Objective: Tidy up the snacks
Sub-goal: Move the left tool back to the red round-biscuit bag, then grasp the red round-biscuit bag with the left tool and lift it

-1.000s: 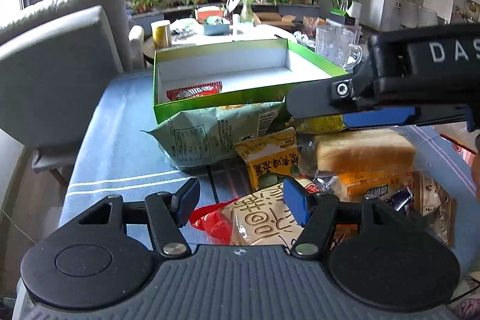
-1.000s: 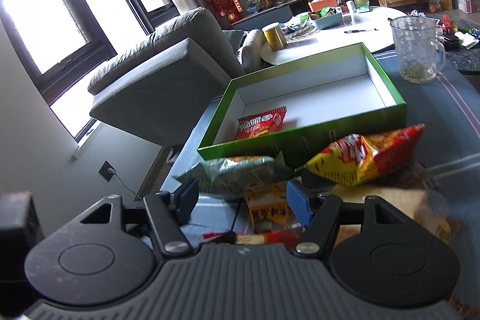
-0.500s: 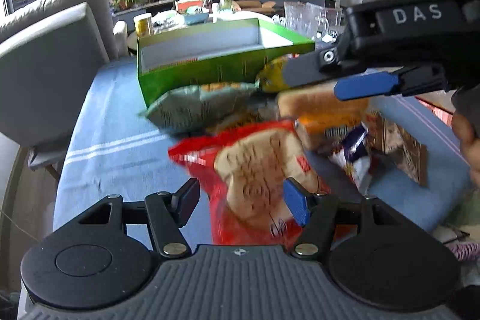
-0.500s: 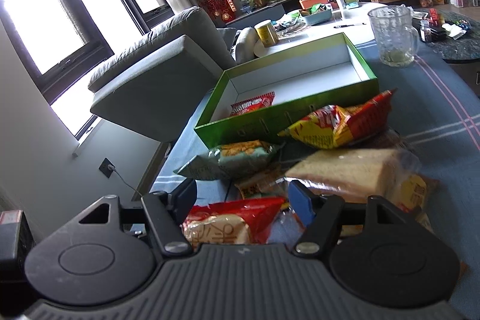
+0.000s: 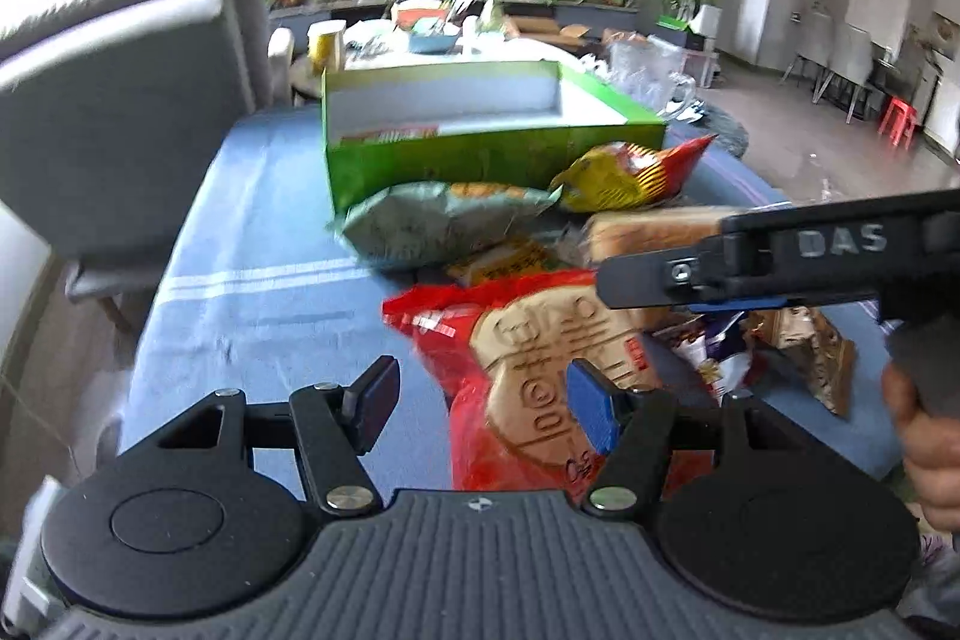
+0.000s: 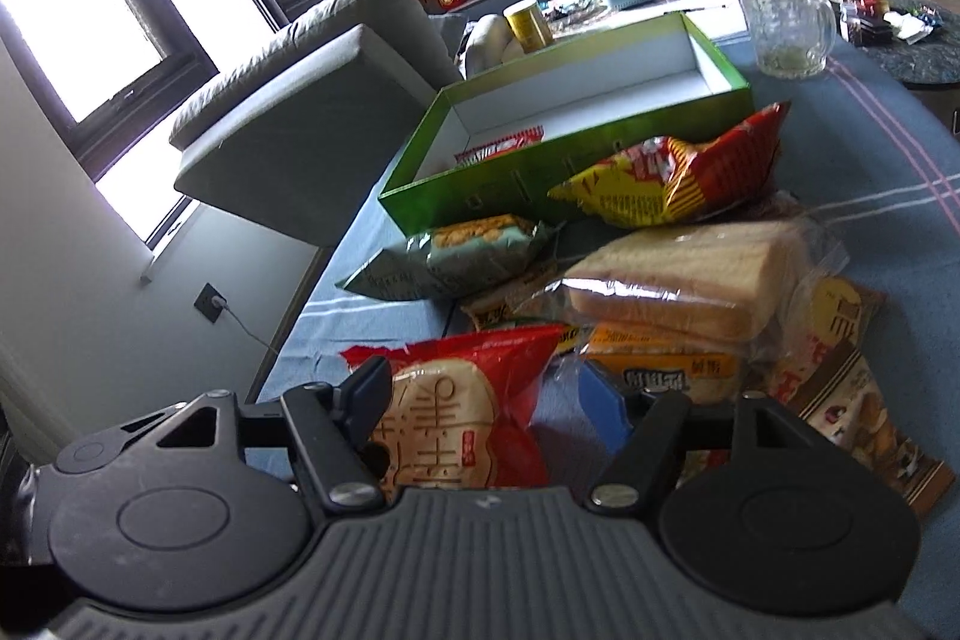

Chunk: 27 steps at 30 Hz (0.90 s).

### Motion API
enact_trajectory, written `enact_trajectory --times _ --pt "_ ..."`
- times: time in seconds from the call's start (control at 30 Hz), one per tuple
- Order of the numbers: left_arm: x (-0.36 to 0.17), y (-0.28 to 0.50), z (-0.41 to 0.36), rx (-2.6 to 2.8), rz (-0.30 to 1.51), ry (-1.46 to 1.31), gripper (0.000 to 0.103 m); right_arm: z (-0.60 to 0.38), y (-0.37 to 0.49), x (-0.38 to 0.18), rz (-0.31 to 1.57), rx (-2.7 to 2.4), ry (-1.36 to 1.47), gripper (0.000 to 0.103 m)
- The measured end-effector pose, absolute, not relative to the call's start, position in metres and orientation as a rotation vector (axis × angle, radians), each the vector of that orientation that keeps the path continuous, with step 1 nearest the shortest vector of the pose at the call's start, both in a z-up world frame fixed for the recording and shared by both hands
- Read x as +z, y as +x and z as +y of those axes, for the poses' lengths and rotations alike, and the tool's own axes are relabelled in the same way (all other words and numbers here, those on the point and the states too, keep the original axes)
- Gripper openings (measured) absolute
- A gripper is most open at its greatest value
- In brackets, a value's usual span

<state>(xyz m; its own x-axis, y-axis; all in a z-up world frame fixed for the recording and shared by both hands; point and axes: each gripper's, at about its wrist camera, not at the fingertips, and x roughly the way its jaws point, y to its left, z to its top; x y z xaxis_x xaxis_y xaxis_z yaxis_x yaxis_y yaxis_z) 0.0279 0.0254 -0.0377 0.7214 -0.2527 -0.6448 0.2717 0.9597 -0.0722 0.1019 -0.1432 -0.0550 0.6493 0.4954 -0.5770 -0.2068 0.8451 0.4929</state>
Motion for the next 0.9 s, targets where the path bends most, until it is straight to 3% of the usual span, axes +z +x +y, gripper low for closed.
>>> enact_trajectory --times 0.4,0.9 --pt "-0.056 0.035 0.032 -0.302 0.746 -0.025 0.067 -0.134 0.103 -0.070 0.836 0.420 0.396 0.102" --pt "-0.049 0.029 0.030 -0.286 0.730 0.034 0.067 -0.132 0.106 -0.082 0.874 0.403 0.383 0.102"
